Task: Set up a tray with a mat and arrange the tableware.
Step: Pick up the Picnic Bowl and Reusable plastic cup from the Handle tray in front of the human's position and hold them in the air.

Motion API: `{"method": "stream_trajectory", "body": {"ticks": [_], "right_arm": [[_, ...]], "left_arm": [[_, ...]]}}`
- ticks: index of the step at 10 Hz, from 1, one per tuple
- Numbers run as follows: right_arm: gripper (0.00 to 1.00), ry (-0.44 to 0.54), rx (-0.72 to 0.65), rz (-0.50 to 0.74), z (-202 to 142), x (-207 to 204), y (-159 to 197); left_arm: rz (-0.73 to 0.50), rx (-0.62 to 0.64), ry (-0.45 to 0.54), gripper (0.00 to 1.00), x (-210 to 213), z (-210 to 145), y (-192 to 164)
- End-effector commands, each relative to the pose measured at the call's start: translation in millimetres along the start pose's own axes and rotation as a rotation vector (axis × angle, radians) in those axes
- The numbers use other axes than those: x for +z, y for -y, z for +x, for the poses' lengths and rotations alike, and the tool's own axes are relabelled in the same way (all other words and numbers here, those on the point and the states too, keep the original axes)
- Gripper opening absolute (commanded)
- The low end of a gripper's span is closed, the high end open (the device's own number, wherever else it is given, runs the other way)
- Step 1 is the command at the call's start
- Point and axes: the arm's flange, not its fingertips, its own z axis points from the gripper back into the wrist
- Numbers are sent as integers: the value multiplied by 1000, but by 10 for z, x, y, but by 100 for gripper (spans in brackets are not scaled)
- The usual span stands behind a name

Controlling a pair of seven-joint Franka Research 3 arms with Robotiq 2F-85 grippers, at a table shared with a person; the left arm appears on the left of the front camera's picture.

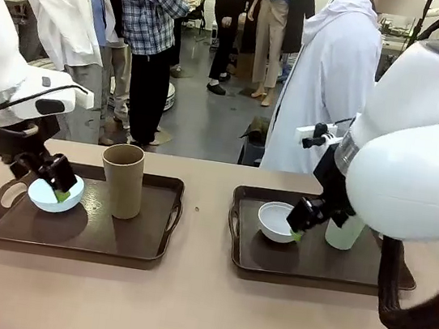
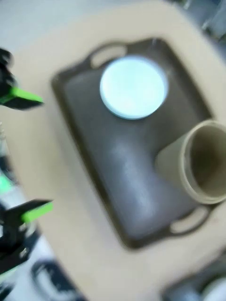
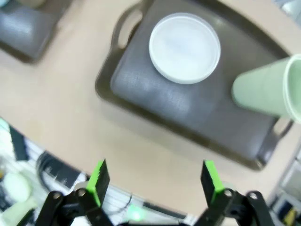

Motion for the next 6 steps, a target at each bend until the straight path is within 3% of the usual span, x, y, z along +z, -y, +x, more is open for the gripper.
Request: {"method": "stream_trajectory", "body": {"ticks": [1,2,3,6], "right_arm": [[100,-77,-61,18,-744,-212,-57],[100,-69,-75,75,-795,-318,68],[100,-8,-123,167,-790,-339,313],[100,120,-242,367,-1046,-307,1067]], "left_arm": [[-45,22,-55,100,73,-166,116],[-71,3,-7,100,27,-166,47],[-93,79,13,100,-5,-50,-123],[-453,22,77,100,79,30,-715]]}}
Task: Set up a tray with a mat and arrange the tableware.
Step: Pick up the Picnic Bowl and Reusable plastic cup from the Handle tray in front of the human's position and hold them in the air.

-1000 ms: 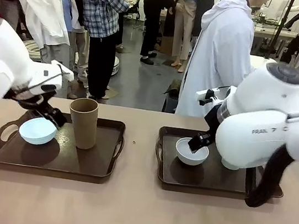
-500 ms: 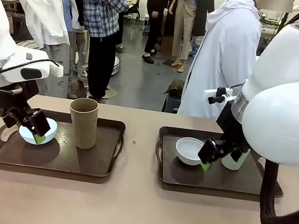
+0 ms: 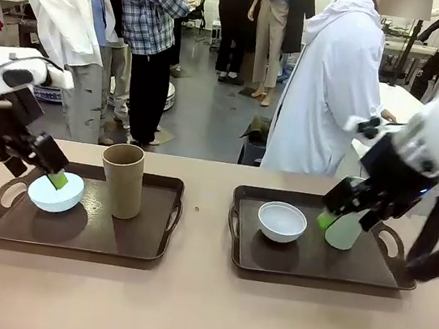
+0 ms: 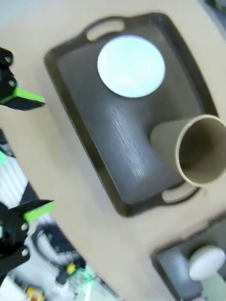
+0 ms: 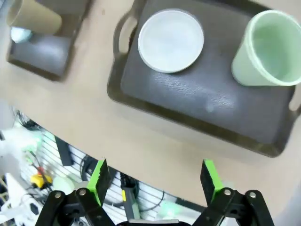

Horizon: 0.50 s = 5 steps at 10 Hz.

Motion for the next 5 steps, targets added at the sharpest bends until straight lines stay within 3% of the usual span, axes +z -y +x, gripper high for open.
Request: {"method": "stream_trajectory", "body": {"ticks": [1,5], "right_arm": [[100,73,11,145,-942,-362,550],[100,168,-157,265,-1461,-232,1318]], "left_arm": [[-259,-33,1,100,151,-17,-302],[-417,118,102,100,510,-238,-1193]]}}
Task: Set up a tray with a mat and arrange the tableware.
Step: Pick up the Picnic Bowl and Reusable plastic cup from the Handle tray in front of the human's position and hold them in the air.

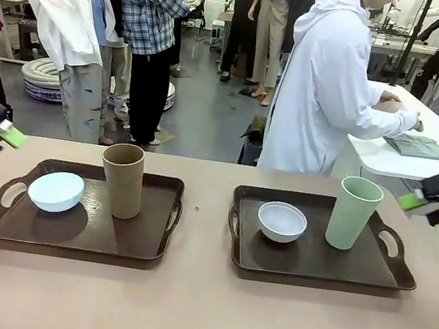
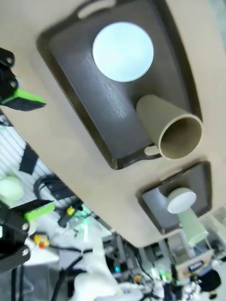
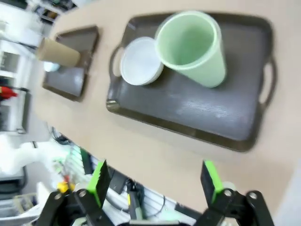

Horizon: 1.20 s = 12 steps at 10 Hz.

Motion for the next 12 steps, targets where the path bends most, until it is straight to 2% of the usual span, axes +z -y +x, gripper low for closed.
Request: {"method": "stream_trajectory", "body": {"ticks": [1,4,6,7,8,12], "right_arm": [[100,19,-105,44,-1239,-521,337],[100,89,-216,109,-1515,-231,810],[100,117,-242,133,-1543,-185,899],[100,122,-216,146,-1491,-188,851],[100,110,-263,125,-1063,546,1264],[100,110,-263,125,-1063,546,1264]], "left_arm": [[-33,74,14,100,218,-37,-265],[-33,176,27,100,315,-99,-556],[-21,195,47,100,297,-97,-504],[6,189,45,100,285,-88,-469],[-17,199,34,100,288,-120,-558],[-17,199,34,100,288,-120,-558]]}}
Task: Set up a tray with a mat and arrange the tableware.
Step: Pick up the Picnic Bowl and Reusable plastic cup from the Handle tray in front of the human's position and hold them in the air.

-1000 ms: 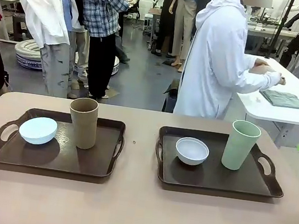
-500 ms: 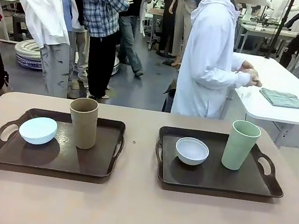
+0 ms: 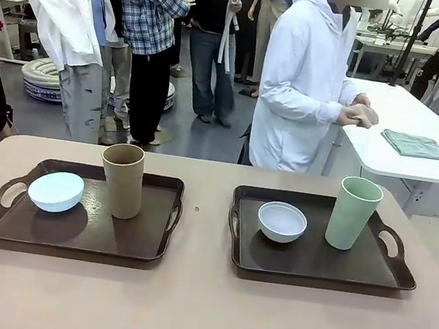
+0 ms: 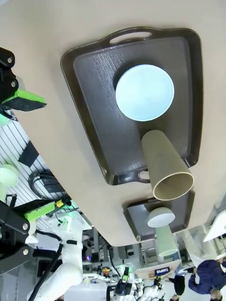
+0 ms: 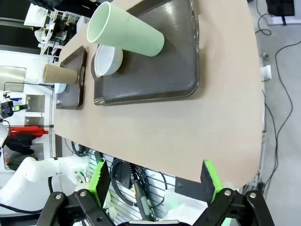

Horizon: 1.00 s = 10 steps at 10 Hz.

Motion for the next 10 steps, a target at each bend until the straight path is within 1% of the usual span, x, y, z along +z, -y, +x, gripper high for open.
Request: {"method": "stream_trajectory", "body": {"ticks": [1,10], "right_arm": [[100,8,-6,16,6,3,2],[100,8,-6,16,6,3,2]], "left_arm": [[-18,-6,2,100,2,0,-16],[-18,-6,2,100,2,0,-16]]}}
